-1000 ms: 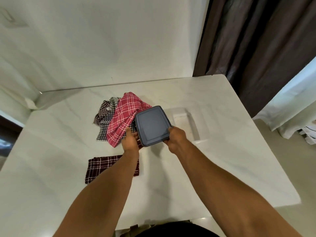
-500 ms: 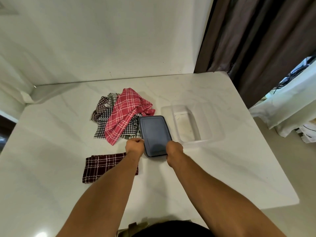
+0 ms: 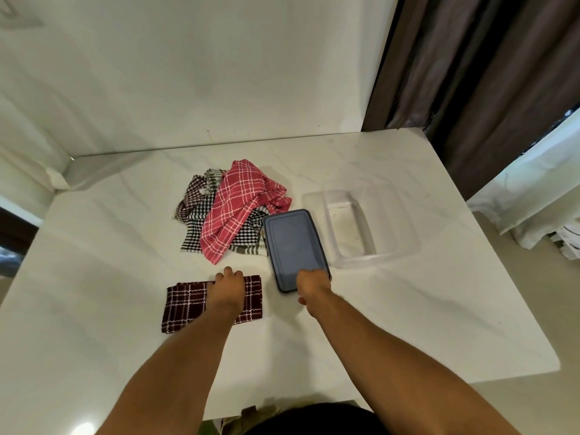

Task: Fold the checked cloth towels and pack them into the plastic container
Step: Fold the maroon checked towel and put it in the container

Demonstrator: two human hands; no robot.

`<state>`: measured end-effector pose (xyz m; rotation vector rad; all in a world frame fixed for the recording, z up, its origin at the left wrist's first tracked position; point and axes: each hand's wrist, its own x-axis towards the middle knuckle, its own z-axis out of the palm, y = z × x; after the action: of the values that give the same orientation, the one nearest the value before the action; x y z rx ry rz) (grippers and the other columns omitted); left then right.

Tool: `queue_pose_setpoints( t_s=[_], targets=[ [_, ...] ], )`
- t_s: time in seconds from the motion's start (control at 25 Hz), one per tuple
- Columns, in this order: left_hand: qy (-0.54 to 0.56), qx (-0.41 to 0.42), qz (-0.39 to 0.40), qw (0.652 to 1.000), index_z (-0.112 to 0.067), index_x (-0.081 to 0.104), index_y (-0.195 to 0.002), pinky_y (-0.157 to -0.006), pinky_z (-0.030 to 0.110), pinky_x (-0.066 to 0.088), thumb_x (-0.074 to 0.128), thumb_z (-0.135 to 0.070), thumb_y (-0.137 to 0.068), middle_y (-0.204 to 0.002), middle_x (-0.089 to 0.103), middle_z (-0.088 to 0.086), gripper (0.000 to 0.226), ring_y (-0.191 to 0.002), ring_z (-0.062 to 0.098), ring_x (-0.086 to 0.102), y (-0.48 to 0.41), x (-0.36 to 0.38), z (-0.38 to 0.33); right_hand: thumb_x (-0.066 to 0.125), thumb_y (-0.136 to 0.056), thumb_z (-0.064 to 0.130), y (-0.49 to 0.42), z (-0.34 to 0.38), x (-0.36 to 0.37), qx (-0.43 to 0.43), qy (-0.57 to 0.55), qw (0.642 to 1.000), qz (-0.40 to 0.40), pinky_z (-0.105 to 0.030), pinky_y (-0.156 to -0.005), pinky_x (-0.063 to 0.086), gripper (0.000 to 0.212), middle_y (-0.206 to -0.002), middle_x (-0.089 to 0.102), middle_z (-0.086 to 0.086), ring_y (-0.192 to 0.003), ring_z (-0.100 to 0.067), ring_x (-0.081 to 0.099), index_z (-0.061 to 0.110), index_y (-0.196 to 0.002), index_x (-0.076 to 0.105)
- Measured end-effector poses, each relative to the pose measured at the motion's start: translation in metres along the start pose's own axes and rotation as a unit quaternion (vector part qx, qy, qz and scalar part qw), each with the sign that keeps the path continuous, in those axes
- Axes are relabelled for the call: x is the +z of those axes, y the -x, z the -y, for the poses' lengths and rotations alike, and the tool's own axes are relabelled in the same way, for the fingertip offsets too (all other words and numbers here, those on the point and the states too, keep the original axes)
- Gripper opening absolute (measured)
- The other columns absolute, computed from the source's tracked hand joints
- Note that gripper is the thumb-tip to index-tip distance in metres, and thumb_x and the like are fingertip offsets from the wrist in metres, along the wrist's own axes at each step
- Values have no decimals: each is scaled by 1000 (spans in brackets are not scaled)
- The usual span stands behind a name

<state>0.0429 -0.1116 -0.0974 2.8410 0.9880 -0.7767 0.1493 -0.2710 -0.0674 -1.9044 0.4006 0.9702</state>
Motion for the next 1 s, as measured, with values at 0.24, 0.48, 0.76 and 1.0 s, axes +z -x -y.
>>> queue_pose_setpoints(
  t_s=[0.24, 0.48, 0.76, 1.0],
  targets=[
    [-87, 70, -39, 993, -17, 57, -119, -101, 42, 40, 59, -14, -84, -117, 59, 4, 35, -115, 24, 51, 1, -2, 22, 51, -91, 12, 4, -6, 7, -28, 77, 994, 69, -37, -81, 53, 38, -99, 56, -10, -86, -22, 55, -1, -125, 60],
    [322, 115, 84, 936, -16, 68, -91, -73, 33, 55, 66, -26, -73, -90, 70, 5, 20, -82, 20, 67, 0, -41, 15, 61, -89, 8, 16, -10, 1, -74, 37, 986, 144, -26, -78, 46, 30, -97, 64, -2, -85, -13, 58, 7, -118, 66],
    [738, 5, 120, 664, -11, 61, -119, -88, 54, 56, 67, -2, -84, -109, 74, 10, 36, -100, 31, 71, -1, -119, -24, 74, -80, 28, 14, 20, -32, -119, -31, 961, 247, -49, -99, 53, 41, -110, 75, -5, -107, -26, 70, 15, -118, 67],
    [770, 31, 70, 634, -3, 64, -111, -86, 51, 58, 64, -7, -89, -104, 74, 14, 22, -96, 30, 72, -6, -169, -81, 67, -91, 8, 14, 60, -99, -205, -43, 967, 146, -39, -83, 60, 20, -103, 76, -8, -91, -22, 74, 10, -110, 70]
  ],
)
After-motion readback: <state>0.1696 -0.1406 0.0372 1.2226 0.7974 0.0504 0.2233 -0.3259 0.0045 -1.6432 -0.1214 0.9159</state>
